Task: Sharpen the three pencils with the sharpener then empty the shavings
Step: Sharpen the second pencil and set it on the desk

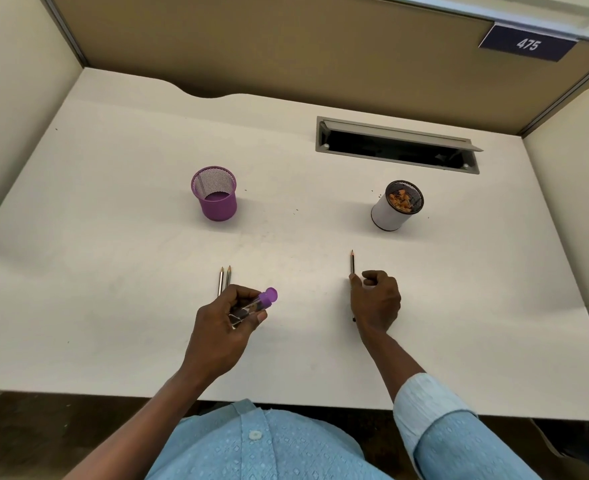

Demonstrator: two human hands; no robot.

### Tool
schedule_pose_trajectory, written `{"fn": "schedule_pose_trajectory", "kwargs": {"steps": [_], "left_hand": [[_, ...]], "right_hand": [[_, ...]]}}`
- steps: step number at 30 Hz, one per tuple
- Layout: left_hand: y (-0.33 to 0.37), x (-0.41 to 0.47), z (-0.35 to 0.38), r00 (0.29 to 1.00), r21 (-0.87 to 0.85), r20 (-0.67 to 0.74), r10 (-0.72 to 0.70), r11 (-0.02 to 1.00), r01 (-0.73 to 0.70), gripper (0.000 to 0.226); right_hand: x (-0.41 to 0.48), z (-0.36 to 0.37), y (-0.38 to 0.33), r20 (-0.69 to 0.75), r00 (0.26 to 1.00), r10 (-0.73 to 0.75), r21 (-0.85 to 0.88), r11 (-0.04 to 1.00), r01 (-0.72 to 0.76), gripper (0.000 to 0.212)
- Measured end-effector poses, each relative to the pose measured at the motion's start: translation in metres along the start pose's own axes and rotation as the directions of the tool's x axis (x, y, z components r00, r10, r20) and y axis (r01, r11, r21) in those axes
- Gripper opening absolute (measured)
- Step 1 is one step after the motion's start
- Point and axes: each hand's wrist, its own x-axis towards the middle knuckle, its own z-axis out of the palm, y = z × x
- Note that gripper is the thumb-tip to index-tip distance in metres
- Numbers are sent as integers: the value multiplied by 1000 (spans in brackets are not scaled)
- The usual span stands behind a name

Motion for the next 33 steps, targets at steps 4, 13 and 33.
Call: {"fn": "schedule_pose_trajectory", "kwargs": {"steps": [4, 13, 33], "left_hand": [[-1, 0, -4, 1000, -3, -18, 0, 1000, 0, 27], [-2, -2, -19, 996, -4, -89, -4, 1000, 4, 27], [-11, 0, -33, 995, 13, -95, 35, 999, -34, 28]], "right_hand": [[-28, 9, -8, 29, 984, -174, -74, 982, 176, 17], [-102, 55, -42, 354, 900, -253, -5, 962, 273, 21], [-140, 80, -71, 553, 789, -268, -138, 905, 403, 30]]}}
